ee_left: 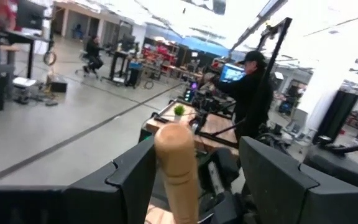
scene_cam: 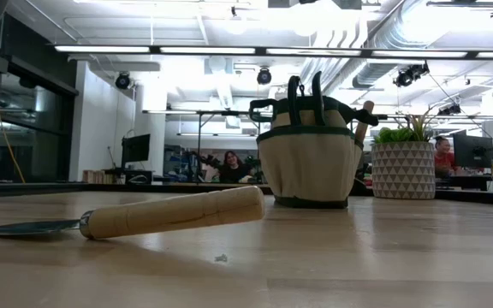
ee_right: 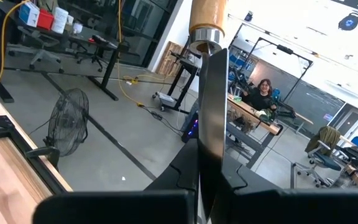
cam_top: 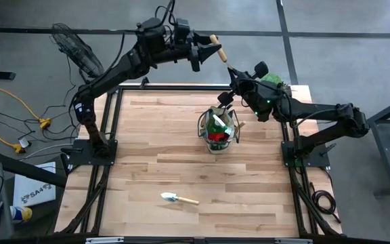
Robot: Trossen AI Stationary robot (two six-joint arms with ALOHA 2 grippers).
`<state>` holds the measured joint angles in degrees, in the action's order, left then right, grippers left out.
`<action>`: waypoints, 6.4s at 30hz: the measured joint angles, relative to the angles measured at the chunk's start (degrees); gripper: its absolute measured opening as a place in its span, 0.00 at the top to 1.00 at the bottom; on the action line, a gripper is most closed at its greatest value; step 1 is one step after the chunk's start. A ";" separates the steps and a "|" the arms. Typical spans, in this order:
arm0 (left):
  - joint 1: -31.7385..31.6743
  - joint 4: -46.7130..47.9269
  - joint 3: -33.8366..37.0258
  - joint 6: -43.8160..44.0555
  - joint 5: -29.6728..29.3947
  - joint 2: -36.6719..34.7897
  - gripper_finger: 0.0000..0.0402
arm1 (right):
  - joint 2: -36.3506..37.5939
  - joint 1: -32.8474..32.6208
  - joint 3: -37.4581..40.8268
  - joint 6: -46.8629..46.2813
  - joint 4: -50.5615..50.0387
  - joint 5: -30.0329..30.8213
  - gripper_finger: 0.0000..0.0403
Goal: Pick & Place Garden tools in Gardening bag
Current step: Put the left brown trowel into the gardening bag
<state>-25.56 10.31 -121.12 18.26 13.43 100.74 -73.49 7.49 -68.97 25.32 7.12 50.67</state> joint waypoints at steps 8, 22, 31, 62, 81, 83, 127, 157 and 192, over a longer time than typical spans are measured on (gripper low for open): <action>0.09 -0.57 0.11 0.04 -0.75 0.23 0.49 | 0.00 0.00 0.00 0.00 -0.16 0.40 0.99; 0.09 -0.35 0.11 0.55 -3.33 0.27 0.81 | 0.00 0.01 0.00 0.01 -1.00 0.30 0.99; 0.13 0.13 0.13 0.31 -3.41 0.27 0.83 | -0.02 0.04 0.00 -0.02 -3.36 -0.65 0.99; -6.01 18.90 0.13 -19.64 7.91 -0.45 0.83 | 2.15 -5.55 0.02 -22.44 -21.16 -10.49 0.49; -16.82 28.93 12.54 -38.94 40.82 -0.43 0.83 | 6.60 -2.80 0.02 -37.31 -30.35 -8.66 0.49; -16.96 27.76 15.93 -40.23 43.61 -0.34 0.83 | 6.60 -2.80 0.02 -37.33 -31.25 -8.66 0.49; -10.31 -13.92 44.00 -34.47 43.80 -0.41 0.83 | 6.97 -2.89 0.02 -40.74 -33.95 -9.26 0.49; -7.76 -18.00 43.91 -29.99 46.44 -0.36 0.83 | 6.97 -2.89 0.02 -40.74 -35.68 -13.63 0.49; -6.56 -9.54 43.91 -38.43 34.24 -0.24 0.83 | 6.97 -2.82 0.02 -43.49 -36.53 -13.33 0.49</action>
<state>-32.12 0.77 -77.21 -20.17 47.67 100.50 -66.52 4.67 -68.95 -18.17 -29.41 37.34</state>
